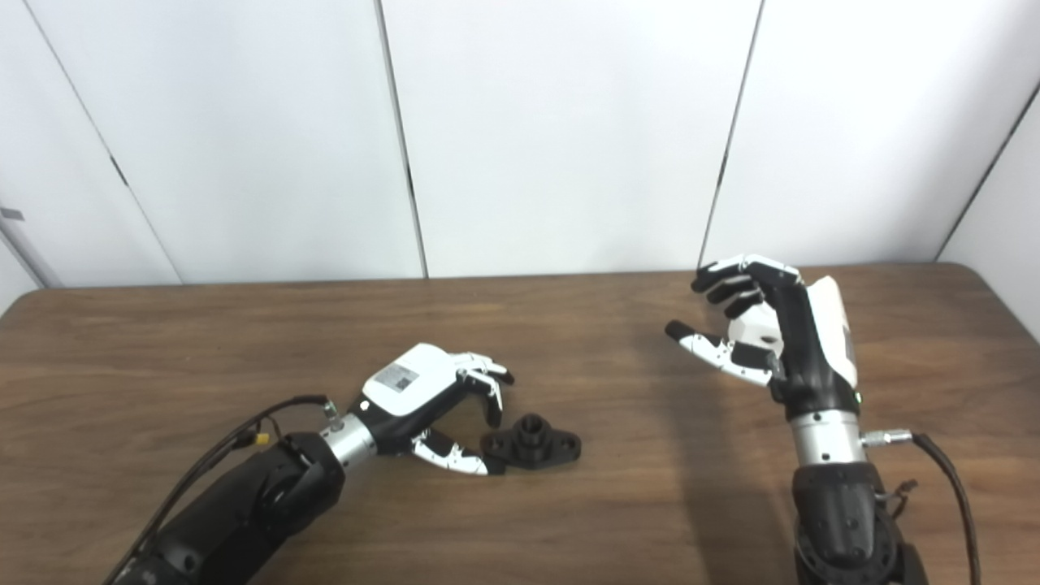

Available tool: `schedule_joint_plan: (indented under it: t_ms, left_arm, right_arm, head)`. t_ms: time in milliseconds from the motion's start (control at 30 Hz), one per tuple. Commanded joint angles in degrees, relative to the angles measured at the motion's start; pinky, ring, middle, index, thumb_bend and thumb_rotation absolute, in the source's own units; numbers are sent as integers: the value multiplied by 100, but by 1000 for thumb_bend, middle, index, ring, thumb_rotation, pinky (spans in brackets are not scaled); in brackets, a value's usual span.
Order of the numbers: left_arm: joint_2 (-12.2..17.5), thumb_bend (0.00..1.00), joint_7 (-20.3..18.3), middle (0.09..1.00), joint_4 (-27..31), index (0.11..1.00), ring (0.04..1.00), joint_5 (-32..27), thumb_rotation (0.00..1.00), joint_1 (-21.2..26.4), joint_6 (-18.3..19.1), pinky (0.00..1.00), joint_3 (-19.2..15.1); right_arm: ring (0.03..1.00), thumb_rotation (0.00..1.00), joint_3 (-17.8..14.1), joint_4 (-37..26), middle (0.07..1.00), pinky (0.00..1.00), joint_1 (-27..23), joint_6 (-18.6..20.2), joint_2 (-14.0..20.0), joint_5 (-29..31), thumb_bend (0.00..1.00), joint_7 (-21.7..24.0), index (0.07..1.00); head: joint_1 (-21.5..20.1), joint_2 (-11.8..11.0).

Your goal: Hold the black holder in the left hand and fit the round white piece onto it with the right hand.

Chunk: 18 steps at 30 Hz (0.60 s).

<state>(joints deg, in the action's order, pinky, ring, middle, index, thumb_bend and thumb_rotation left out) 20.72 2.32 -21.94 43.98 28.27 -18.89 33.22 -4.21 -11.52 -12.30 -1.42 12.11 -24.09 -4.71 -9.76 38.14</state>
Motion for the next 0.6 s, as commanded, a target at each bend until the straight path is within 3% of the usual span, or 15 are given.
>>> schedule_joint_plan:
  t_ms: [0, 567]
  left_arm:
    - [440, 526, -552, 805, -519, 480, 826, 202, 62, -361, 207, 685, 94]
    - [474, 525, -646, 808, -490, 481, 832, 101, 64, -335, 213, 695, 102]
  right_arm:
    - [543, 152, -34, -170, 624, 429, -231, -62, 46, 16, 499, -73, 498]
    - [543, 151, -4, -165, 622, 432, -278, -17, 26, 1, 499, -76, 498]
  head:
    - [-3, 2]
    - [-90, 4]
